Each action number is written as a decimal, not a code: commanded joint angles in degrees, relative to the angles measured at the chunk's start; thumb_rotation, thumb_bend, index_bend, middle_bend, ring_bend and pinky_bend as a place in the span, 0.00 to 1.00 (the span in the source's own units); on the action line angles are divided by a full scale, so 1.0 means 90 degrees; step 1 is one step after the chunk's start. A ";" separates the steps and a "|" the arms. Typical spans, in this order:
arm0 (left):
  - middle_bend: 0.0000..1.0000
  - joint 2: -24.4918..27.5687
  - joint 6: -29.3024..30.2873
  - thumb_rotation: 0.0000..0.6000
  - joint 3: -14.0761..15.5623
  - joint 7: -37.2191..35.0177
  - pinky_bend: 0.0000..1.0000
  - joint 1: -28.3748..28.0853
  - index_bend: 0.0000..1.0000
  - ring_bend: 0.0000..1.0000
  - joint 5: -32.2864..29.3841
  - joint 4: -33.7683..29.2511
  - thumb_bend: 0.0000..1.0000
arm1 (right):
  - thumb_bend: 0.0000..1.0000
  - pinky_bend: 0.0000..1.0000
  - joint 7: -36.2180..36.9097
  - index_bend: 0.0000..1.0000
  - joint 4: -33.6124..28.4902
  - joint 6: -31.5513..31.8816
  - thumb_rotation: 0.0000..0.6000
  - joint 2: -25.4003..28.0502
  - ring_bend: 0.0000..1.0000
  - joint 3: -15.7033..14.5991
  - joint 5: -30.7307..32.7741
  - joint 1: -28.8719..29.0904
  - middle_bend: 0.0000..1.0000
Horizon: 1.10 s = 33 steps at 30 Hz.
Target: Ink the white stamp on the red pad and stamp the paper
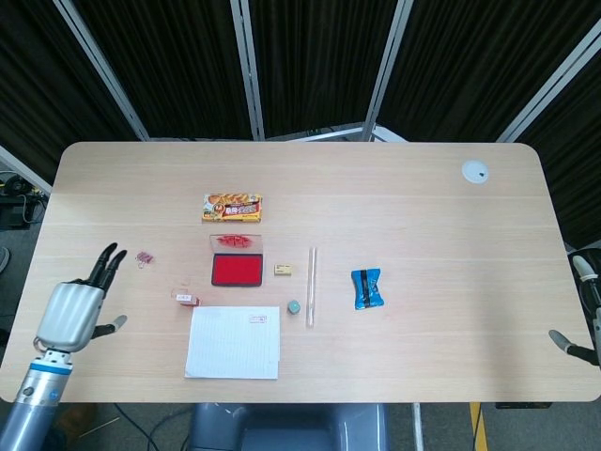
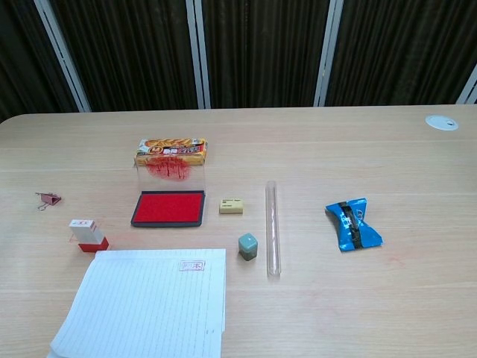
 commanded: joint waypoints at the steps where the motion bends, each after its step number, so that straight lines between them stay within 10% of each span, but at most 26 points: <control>1: 0.02 -0.0738 -0.0597 1.00 -0.0228 0.0330 0.88 -0.0410 0.06 0.83 -0.0486 0.0300 0.01 | 0.00 0.00 -0.0010 0.00 0.0018 -0.0049 1.00 -0.0009 0.00 0.0009 0.0033 0.0023 0.00; 15: 0.26 -0.1903 -0.1729 1.00 -0.0358 -0.0494 0.90 -0.0999 0.33 0.86 -0.1161 0.1932 0.09 | 0.00 0.00 -0.0141 0.00 0.0183 -0.0374 1.00 -0.0149 0.00 0.0015 0.0246 0.0148 0.00; 33: 0.41 -0.2337 -0.1855 1.00 -0.0314 -0.0461 0.90 -0.1139 0.42 0.86 -0.1403 0.2521 0.23 | 0.00 0.00 -0.0060 0.00 0.0207 -0.0462 1.00 -0.0143 0.00 0.0011 0.0305 0.0168 0.00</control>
